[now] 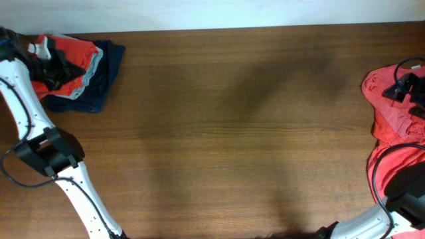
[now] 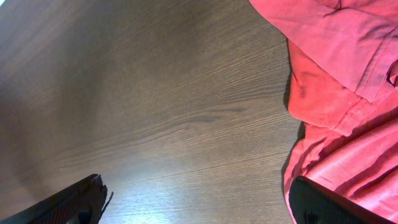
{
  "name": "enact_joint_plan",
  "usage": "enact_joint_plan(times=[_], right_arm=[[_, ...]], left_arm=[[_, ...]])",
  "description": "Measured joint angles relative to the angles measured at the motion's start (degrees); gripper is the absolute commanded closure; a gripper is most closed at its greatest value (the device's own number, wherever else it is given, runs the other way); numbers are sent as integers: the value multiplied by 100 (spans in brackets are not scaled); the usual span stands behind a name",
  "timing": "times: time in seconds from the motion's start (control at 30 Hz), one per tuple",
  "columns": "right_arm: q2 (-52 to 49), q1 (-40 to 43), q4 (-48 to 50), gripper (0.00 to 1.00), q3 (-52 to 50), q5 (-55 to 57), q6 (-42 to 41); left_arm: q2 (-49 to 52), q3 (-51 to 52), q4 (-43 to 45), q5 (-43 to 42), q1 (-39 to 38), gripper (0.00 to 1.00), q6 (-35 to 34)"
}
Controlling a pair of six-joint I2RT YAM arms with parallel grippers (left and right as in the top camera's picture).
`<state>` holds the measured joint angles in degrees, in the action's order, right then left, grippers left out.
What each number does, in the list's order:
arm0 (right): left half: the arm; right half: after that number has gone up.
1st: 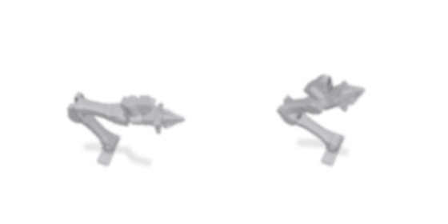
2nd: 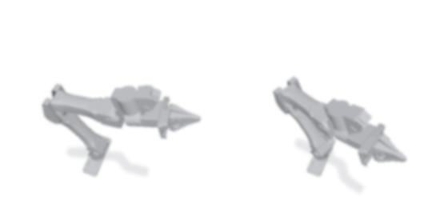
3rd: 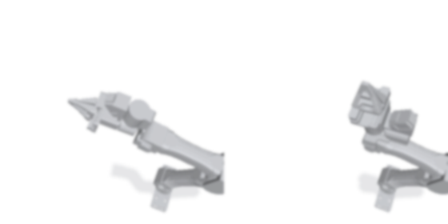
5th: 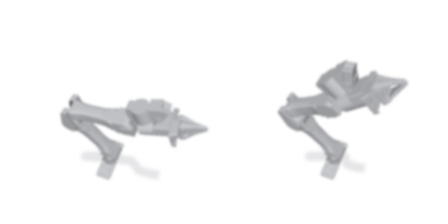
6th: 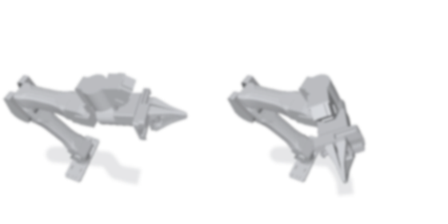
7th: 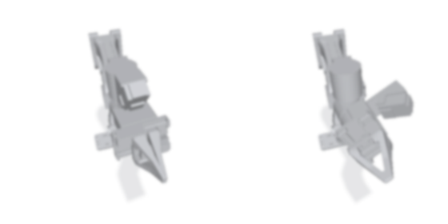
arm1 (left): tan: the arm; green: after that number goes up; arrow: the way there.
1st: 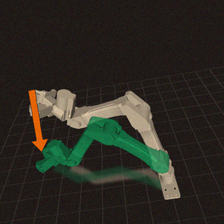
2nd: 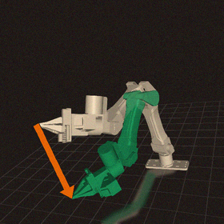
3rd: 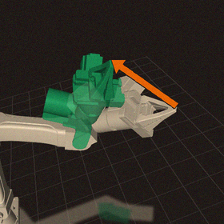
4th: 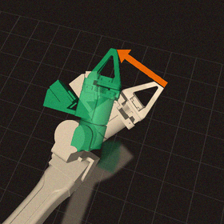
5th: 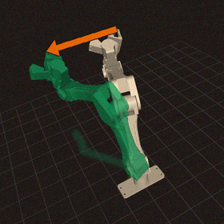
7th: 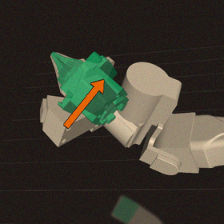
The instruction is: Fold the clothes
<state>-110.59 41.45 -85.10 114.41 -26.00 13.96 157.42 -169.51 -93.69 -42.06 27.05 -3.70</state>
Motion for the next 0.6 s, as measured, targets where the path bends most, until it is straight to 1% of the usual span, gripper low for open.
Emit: enact_joint_plan(times=[0.23,0.43,0.6], right_arm=[[0,0,0,1,0,0,-2],[0,0,2,1,0,2,-2],[0,0,0,1,0,2,-2]], left_arm=[[702,0,-72,-9,13,100,186],[1069,0,-144,-476,107,100,619],[1104,0,-157,-745,157,99,927]])
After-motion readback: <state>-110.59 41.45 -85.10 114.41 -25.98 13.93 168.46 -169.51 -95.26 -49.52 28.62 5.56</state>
